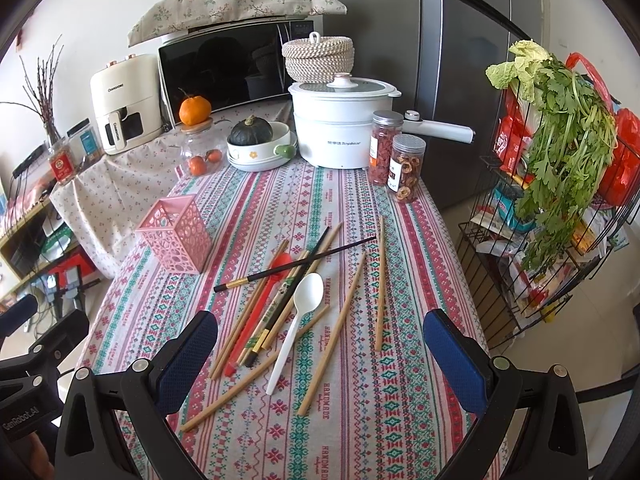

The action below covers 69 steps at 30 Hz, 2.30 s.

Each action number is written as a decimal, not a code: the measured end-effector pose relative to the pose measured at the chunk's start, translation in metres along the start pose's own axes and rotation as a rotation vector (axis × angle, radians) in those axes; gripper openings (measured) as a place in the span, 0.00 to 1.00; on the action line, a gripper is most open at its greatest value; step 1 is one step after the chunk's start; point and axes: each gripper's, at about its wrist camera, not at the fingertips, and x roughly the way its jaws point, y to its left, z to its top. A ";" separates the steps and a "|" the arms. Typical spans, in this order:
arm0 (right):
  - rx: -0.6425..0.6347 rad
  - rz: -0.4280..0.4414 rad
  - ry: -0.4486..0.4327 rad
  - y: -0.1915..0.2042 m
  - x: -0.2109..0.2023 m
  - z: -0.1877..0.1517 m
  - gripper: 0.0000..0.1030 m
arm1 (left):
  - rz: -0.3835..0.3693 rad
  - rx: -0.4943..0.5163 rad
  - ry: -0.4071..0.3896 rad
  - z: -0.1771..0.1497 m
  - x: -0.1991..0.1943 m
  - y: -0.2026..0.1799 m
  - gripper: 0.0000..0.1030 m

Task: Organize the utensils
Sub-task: 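Reach the left gripper down to the black chopstick and grasp it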

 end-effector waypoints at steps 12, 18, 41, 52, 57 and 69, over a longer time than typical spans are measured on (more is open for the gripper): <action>-0.008 -0.019 -0.016 -0.003 -0.001 0.004 1.00 | -0.017 0.009 -0.010 -0.003 0.006 0.002 0.99; 0.047 -0.049 -0.045 -0.026 0.001 0.023 1.00 | -0.039 0.092 -0.018 0.013 0.020 -0.010 0.99; 0.294 0.004 0.258 -0.132 0.119 0.053 1.00 | -0.322 0.365 0.442 0.077 0.179 -0.128 0.69; 0.308 0.044 0.326 -0.149 0.148 0.047 1.00 | -0.372 0.415 0.579 0.072 0.249 -0.175 0.28; 0.318 0.045 0.334 -0.152 0.153 0.048 1.00 | -0.337 0.445 0.613 0.067 0.263 -0.185 0.19; 0.358 0.114 0.361 -0.149 0.168 0.048 1.00 | -0.378 0.322 0.571 0.084 0.242 -0.155 0.06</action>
